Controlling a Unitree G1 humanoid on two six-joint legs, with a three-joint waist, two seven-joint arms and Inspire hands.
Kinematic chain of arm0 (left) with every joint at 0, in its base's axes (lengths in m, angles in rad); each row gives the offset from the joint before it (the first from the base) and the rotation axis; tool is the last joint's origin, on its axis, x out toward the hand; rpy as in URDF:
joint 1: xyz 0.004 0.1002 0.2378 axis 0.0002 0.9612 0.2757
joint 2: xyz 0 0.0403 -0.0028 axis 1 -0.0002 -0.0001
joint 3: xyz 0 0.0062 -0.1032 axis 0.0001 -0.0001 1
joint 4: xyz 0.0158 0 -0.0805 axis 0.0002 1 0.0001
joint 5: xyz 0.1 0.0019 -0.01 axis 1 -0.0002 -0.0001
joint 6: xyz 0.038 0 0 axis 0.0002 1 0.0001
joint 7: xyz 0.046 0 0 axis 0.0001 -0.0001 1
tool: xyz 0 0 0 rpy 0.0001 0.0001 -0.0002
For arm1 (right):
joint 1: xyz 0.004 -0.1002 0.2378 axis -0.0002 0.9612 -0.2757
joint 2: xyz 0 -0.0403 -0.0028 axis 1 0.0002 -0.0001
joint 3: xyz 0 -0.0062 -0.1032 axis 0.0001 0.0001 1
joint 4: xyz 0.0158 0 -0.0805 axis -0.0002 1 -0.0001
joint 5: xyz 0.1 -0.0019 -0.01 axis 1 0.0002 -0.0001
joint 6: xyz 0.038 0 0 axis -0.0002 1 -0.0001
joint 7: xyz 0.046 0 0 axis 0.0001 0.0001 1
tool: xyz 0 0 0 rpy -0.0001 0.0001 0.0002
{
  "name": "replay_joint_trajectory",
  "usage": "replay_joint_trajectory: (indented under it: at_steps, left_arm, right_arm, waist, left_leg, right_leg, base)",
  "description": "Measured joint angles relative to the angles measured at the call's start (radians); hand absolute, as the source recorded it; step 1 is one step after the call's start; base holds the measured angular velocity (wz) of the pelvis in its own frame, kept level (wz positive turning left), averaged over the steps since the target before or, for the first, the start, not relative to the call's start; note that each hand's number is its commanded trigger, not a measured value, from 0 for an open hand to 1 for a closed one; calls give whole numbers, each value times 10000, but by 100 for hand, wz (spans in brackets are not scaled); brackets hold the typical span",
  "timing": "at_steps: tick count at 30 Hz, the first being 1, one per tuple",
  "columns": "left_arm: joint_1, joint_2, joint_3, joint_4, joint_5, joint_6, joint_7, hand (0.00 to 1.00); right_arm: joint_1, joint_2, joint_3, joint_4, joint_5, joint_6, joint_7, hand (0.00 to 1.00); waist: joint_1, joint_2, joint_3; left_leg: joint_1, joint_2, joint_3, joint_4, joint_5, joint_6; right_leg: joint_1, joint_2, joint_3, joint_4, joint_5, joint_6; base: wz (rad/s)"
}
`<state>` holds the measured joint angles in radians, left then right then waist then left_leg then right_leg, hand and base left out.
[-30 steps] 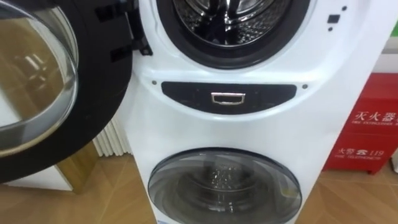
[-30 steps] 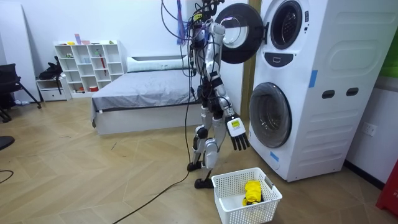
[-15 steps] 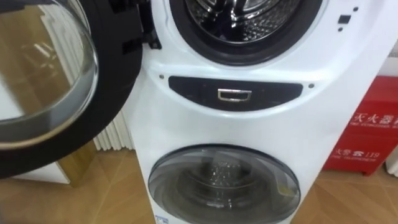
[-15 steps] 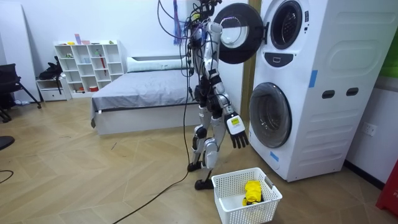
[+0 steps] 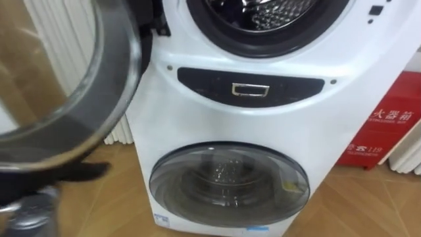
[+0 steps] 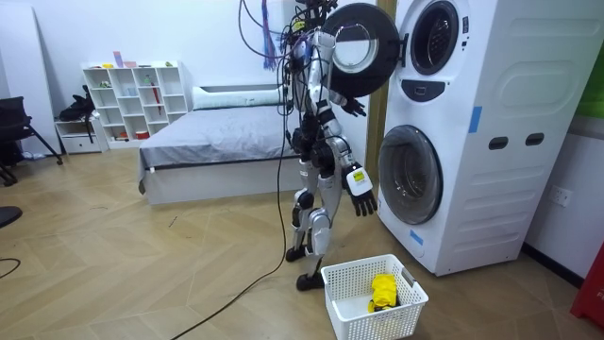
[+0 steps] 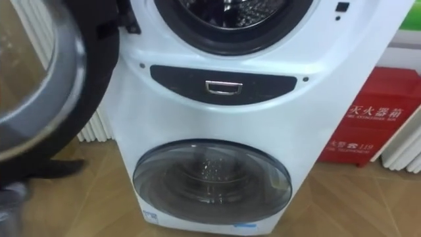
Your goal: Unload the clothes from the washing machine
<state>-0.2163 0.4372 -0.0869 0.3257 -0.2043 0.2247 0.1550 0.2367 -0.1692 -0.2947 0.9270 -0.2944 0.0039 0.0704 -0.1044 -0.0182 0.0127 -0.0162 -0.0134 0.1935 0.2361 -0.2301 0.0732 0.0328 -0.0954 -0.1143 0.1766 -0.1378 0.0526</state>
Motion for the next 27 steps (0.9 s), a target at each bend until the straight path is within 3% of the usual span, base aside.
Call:
replay_joint_trajectory:
  at_steps: [1, 3, 5, 8, 10, 11, 12, 13, 14, 15, 16, 17, 18, 19, 20, 21, 24, 27]
  left_arm:
    - [0, -5, -316, -373, 641, 201, -388, 0]
    - [0, -12, -611, -874, 898, 482, -964, 0]
    - [90, -188, -612, -1213, 521, 500, -1271, 0]
    - [572, -200, -610, -1798, 402, 506, -1639, 0]
    - [685, -203, -657, -1841, 412, 508, -1769, 0]
    - [705, -198, -663, -1841, 452, 515, -1875, 0]
    - [704, -154, -643, -1841, 625, 546, -1933, 0]
    - [726, -256, -630, -1833, 690, 662, -2140, 0]
    - [726, -274, -720, -1840, 759, 685, -2277, 0]
    - [727, -361, -877, -1899, 1230, 685, -2465, 0]
    - [727, -565, -883, -1924, 1420, 685, -2539, 0]
    - [731, -642, -905, -1926, 1424, 682, -2598, 0]
    - [638, -656, -1095, -2155, 1431, 661, -2658, 0]
    - [650, -673, -1199, -2660, 1717, 649, -2847, 0]
    - [654, -656, -1240, -2821, 1759, 649, -2936, 0]
    - [717, -610, -1356, -2846, 1734, 681, -2960, 0]
    - [1000, -265, -1314, -2791, 1484, 826, -2985, 0]
    - [1108, -333, -1151, -2358, 1432, 817, -3188, 0]
  right_arm:
    - [-12, 54, 1, 8, 30, -13, 58, 0]
    - [-17, 83, 1, -27, 153, -22, 108, 0]
    - [-12, 76, -6, -46, 183, -26, 112, 0]
    - [0, 76, -9, -33, 195, -61, 132, 0]
    - [-103, 74, -6, 9, 202, -214, 153, 0]
    - [-259, 88, 21, 127, 205, -387, 172, 0]
    - [-489, 108, 144, 297, 254, -544, 177, 0]
    - [-562, 55, 201, 436, 452, -684, 141, 0]
    - [-553, 37, 222, 464, 561, -696, 85, 0]
    - [-620, -12, 440, 623, 676, -688, 18, 0]
    - [-771, -63, 679, 816, 756, -698, 7, 0]
    - [-875, -54, 796, 899, 836, -701, 17, 0]
    - [-869, -47, 814, 1039, 1048, -845, 89, 0]
    - [-971, 17, 770, 1284, 1162, -903, 201, 0]
    - [-971, 29, 770, 1303, 1184, -886, 281, 0]
    - [-900, 2, 766, 1293, 1345, -894, 374, 0]
    - [-697, 14, 762, 758, 1365, -839, 374, 0]
    - [-363, -59, 765, 632, 1361, -502, 208, 0]
  waist:
    - [15, 26, 16]
    - [28, 63, 36]
    - [52, 132, 71]
    - [190, 336, 75]
    - [227, 509, 87]
    - [331, 618, 109]
    - [324, 618, 108]
    - [142, 713, 71]
    - [70, 741, 67]
    - [1, 727, 66]
    - [-39, 620, 89]
    - [-90, 492, 80]
    - [-287, 469, 74]
    - [-260, 354, 13]
    - [-143, 315, 18]
    - [47, 295, 19]
    - [184, 404, 57]
    - [114, 606, 62]
  left_leg:
    - [-66, 0, 22, 34, 0, 0]
    - [-77, 6, 29, 33, 0, 0]
    - [-88, 7, 29, 27, 0, -1]
    - [-85, 14, -60, 24, 0, -2]
    - [-54, 55, -310, 8, 1, -1]
    - [-26, 114, -857, -18, 1, -1]
    - [-34, 127, -1170, -13, -7, -14]
    - [24, 186, -1198, -20, -44, -82]
    - [56, 235, -1135, -23, -36, -94]
    - [83, 256, -933, 25, -26, -115]
    - [-245, 223, -567, 692, -54, -216]
    - [-566, 154, -519, 1041, -193, -334]
    - [-1079, 240, -707, 239, 92, -529]
    - [-1303, 278, -338, 14, 588, -116]
    - [-1309, 288, -40, 29, 596, -87]
    - [-1216, 283, 265, 152, 592, -80]
    - [-907, 265, -241, 220, 540, -145]
    - [-384, 238, -235, -177, 526, -172]
  right_leg:
    - [-8, -5, 5, -96, 25, 3]
    - [-22, 0, 12, -127, 33, 9]
    - [-5, -26, -26, -197, 34, 10]
    - [-100, -38, -142, -209, 34, 10]
    - [-232, 49, -338, 31, 2, 10]
    - [-563, 236, -376, 19, -115, -49]
    - [-1025, 496, -409, -526, 260, -366]
    - [-1244, 523, -637, -427, 770, -375]
    - [-1125, 529, -619, -397, 811, -396]
    - [-949, 540, -327, -443, 813, -400]
    - [-760, 424, 382, -527, 819, -406]
    - [-689, 263, 934, -609, 816, -396]
    - [-784, 207, 1368, -585, 779, -296]
    - [-1054, 98, 1377, -420, 539, -15]
    - [-1111, 69, 1228, -392, 511, 24]
    - [-1141, 7, 783, -442, 500, 49]
    - [-1169, 119, -265, -538, 818, -195]
    - [-685, 103, -413, -526, 762, -114]
  base:
    - [0]
    - [-7]
    - [-2]
    - [-3]
    - [-5]
    - [-18]
    - [0]
    - [21]
    - [41]
    - [35]
    - [37]
    - [60]
    - [70]
    - [51]
    - [-4]
    - [-54]
    - [-54]
    - [4]
